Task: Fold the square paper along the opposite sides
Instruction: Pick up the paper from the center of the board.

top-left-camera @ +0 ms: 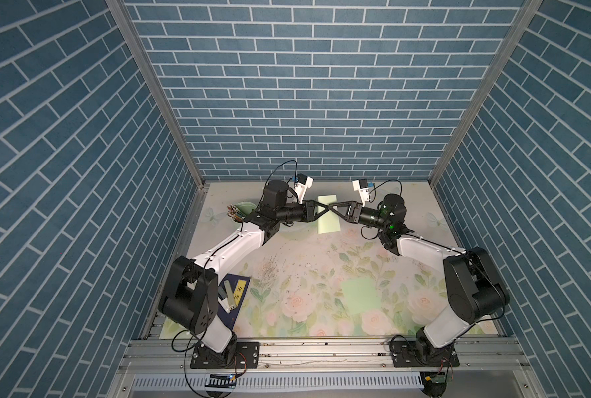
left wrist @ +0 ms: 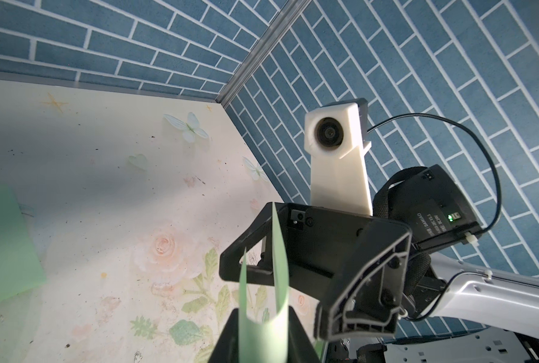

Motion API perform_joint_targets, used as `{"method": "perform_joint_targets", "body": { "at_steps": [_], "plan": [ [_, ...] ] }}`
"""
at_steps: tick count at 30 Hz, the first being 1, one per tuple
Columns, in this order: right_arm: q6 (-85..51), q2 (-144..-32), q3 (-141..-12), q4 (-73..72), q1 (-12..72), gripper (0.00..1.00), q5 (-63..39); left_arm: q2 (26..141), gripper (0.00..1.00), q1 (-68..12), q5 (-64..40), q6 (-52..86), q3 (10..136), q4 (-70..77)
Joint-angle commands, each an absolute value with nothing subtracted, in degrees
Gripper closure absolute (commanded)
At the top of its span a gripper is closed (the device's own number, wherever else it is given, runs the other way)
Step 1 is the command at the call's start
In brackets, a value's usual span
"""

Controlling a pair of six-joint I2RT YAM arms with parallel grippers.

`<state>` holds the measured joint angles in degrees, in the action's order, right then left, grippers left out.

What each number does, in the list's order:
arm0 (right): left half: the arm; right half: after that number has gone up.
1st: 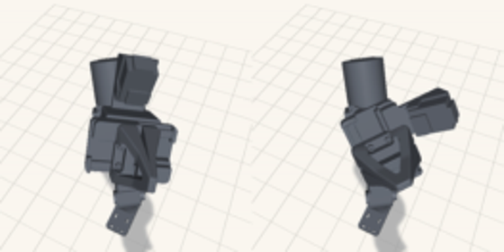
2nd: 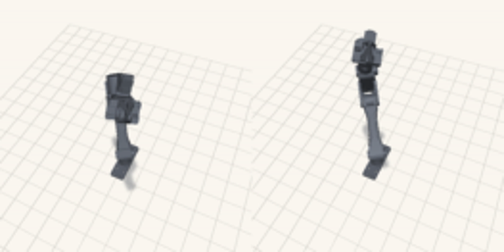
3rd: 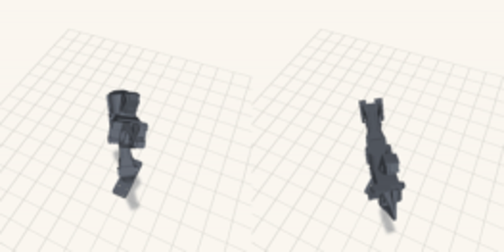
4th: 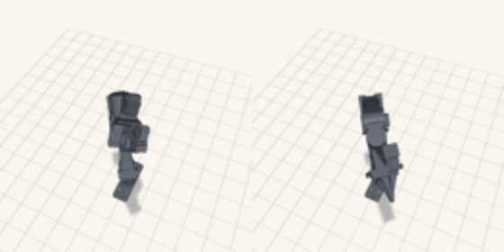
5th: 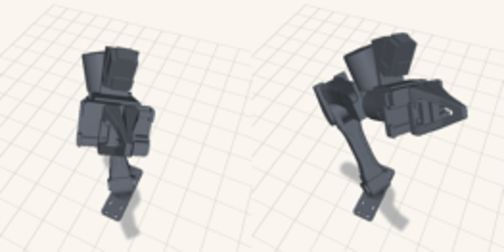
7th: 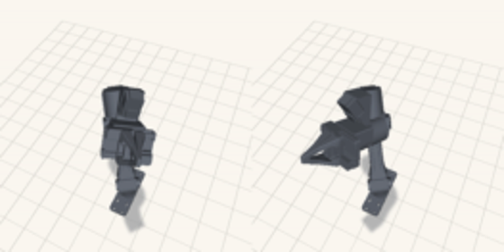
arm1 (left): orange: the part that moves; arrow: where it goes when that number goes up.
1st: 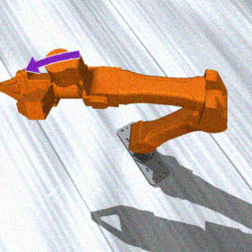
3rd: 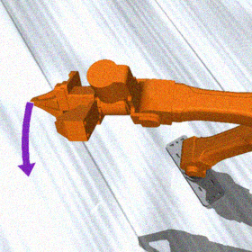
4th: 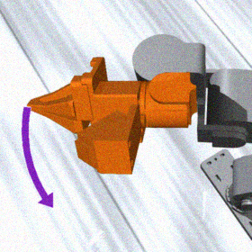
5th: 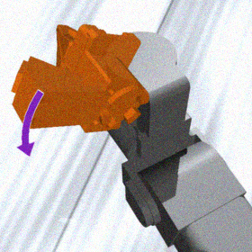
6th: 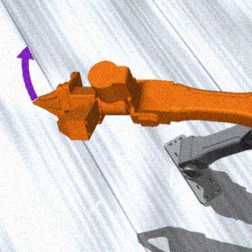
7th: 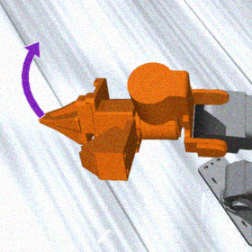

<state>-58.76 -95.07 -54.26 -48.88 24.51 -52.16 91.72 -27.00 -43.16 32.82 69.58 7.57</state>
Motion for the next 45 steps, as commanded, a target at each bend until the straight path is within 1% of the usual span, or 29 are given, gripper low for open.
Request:
{"method": "perform_joint_targets", "body": {
  "at_steps": [1, 5, 6, 9, 12, 14, 16, 17, 19, 20, 22, 25, 27, 28, 32, 36, 39, 40, 41, 43, 45],
  "plan": [
    [-63.04, -95.55, -53.53, -55.35, 24.87, 0.46, -54.16, 91.33, 0.76, -26.8, -43.46, 31.67, 70.9, 8.11],
    [-62.83, -95.36, -53.27, -54.79, 24.65, 0.7, -54.1, 91.31, 0.76, -26.53, -43.23, 31.25, 71.36, 7.27],
    [-62.37, -95.3, -53.28, -54.11, 24.61, 0.74, -53.97, 91.25, 0.76, -26.32, -43.2, 30.97, 71.37, 7.02],
    [-59.78, -94.72, -53.52, -50.49, 24.35, 0.83, -53.32, 90.73, 0.75, -24.83, -43.17, 30.87, 70.61, 7.18],
    [-58.24, -93.92, -53.89, -48.38, 24.16, 0.94, -52.58, 90.37, 0.74, -23.84, -42.88, 30.67, 70.29, 7.12],
    [-57.05, -93.61, -54.53, -46.82, 24.17, 0.95, -52.21, 90.26, 0.73, -23.69, -42.64, 30.58, 70.36, 7.21],
    [-55.81, -93.43, -55.23, -45.17, 24.06, 1.0, -51.86, 90.35, 0.71, -23.53, -42.77, 30.66, 70.63, 7.21],
    [-55.41, -93.3, -55.44, -44.7, 24.05, 1.0, -51.79, 90.21, 0.67, -23.48, -42.88, 30.64, 70.81, 7.21],
    [-54.92, -93.05, -55.89, -44.63, 24.08, 1.0, -51.81, 89.91, 0.49, -23.3, -43.12, 31.01, 70.8, 7.46],
    [-54.82, -92.92, -56.29, -44.67, 24.07, 1.0, -52.21, 89.71, 0.42, -22.88, -43.58, 31.66, 70.46, 8.22],
    [-55.05, -92.15, -56.86, -46.2, 24.08, 1.0, -53.45, 88.89, 0.27, -21.26, -45.76, 35.08, 68.06, 12.86],
    [-54.91, -90.59, -57.45, -47.54, 24.08, 1.0, -54.7, 88.24, 0.1, -19.16, -49.58, 41.47, 64.31, 21.09],
    [-54.77, -90.18, -58.05, -48.29, 24.08, 1.0, -55.44, 87.93, 0.02, -18.81, -50.7, 43.96, 62.7, 24.74],
    [-54.71, -90.37, -58.16, -48.55, 24.08, 1.0, -55.5, 87.8, 0.0, -18.81, -51.15, 45.1, 62.03, 26.49],
    [-54.91, -91.99, -60.1, -48.43, 23.82, 1.0, -55.83, 87.89, 0.0, -19.24, -52.77, 48.67, 59.89, 32.51],
    [-54.25, -92.5, -61.23, -47.96, 23.46, 1.0, -55.57, 87.23, 0.0, -19.6, -53.09, 48.75, 58.77, 32.95],
    [-51.16, -92.87, -62.72, -43.34, 22.99, 1.0, -54.39, 86.49, 0.01, -19.73, -53.26, 48.85, 57.99, 33.43],
    [-50.62, -93.13, -63.04, -42.44, 22.81, 1.0, -54.02, 86.16, 0.05, -19.84, -53.17, 48.82, 57.63, 33.69],
    [-50.35, -93.46, -63.41, -41.84, 22.61, 1.0, -53.88, 85.71, 0.11, -19.86, -53.17, 48.77, 57.27, 33.96],
    [-49.9, -94.07, -64.3, -40.65, 22.33, 1.0, -53.8, 85.02, 0.3, -19.86, -53.09, 48.26, 56.96, 33.35],
    [-48.2, -94.38, -65.31, -37.91, 22.15, 1.0, -53.37, 84.75, 0.53, -19.86, -51.93, 46.48, 57.58, 29.6]
  ]
}}
